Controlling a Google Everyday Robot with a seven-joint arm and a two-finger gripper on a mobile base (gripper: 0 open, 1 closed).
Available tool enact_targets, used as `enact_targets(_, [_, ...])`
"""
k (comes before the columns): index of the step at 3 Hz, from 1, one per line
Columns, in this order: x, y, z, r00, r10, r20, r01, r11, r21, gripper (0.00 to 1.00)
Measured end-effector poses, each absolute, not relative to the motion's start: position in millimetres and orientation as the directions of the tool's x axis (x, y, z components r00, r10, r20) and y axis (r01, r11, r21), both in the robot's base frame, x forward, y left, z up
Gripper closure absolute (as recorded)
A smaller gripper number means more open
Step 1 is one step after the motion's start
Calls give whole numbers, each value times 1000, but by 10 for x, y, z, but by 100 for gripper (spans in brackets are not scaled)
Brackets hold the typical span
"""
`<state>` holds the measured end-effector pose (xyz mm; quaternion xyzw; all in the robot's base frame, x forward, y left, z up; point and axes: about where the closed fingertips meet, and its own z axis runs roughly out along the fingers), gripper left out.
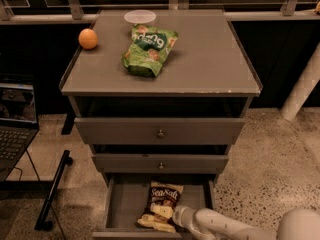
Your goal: Pick brown chip bag from bottom drawer and place on counter
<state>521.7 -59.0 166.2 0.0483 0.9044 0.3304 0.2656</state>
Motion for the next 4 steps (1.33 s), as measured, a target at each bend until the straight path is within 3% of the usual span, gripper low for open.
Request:
enact_targets(1, [5114, -667, 1505, -876, 204, -436, -91, 820, 566, 17])
enact_targets(4, [5097, -682, 1475, -879, 196, -435, -93, 825, 558, 89])
